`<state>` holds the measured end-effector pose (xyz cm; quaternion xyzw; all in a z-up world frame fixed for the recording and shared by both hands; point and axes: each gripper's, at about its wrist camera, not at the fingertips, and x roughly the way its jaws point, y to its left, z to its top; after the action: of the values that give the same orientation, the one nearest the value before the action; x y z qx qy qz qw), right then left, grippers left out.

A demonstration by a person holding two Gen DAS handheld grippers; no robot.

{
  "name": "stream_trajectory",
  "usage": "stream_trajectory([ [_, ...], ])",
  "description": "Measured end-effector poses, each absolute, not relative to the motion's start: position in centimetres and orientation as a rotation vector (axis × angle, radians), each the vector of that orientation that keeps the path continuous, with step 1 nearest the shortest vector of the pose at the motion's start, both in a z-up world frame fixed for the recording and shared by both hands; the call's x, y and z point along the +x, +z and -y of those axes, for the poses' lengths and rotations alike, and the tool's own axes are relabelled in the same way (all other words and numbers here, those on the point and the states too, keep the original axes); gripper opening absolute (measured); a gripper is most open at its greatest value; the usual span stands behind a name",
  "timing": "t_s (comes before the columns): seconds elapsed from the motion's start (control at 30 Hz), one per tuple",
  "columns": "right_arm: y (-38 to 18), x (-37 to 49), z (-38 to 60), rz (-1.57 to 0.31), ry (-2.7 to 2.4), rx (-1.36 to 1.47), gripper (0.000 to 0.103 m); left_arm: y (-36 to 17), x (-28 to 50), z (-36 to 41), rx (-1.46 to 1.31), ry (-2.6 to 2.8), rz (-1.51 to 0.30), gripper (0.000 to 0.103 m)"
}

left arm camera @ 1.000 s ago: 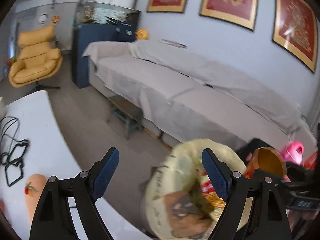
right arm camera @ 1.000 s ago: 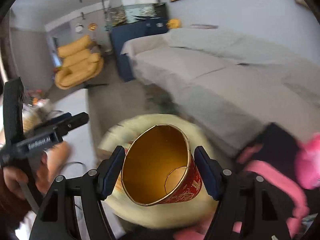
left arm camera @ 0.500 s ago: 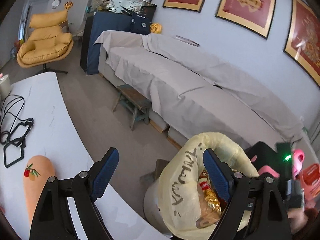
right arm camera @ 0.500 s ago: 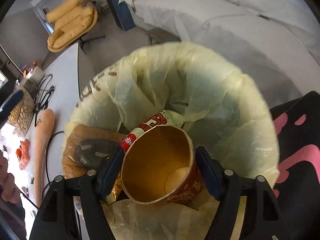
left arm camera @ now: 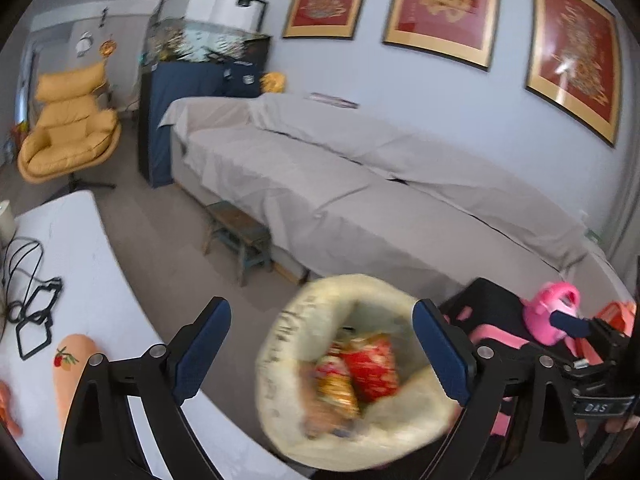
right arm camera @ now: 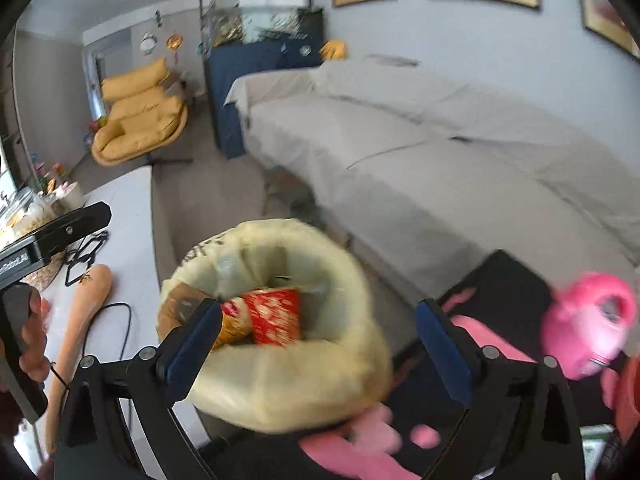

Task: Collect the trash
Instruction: 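Lower the red paper cup into the trash bag and open the right tool, then move both tools back over the remaining items on the table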

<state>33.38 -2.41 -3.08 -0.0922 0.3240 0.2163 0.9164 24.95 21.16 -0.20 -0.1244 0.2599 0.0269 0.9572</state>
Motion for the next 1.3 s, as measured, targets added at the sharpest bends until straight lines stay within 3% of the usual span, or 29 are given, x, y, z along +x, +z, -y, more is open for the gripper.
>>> stream_trajectory([
  [0.47, 0.8, 20.0, 20.7, -0.508, 0.124, -0.196, 0.101, 1.4, 22.6, -1.8, -0.079, -0.247, -0.601, 0.093],
  [0.87, -1.4, 13.4, 35.2, -0.539, -0.167, -0.042, 0.101, -3.4, 21.5, 10.0, -0.054, -0.618, -0.752, 0.093],
  [1.07, -3.5, 10.7, 39.7, -0.560, -0.261, 0.011, 0.102, -5.5, 22.0, 13.2, -0.069, -0.676, -0.851, 0.093],
  [1.3, -6.8, 10.2, 38.2, -0.634, -0.150, -0.013, 0.101, -7.6, 23.1, 10.4, -0.018, -0.651, -0.827, 0.093],
])
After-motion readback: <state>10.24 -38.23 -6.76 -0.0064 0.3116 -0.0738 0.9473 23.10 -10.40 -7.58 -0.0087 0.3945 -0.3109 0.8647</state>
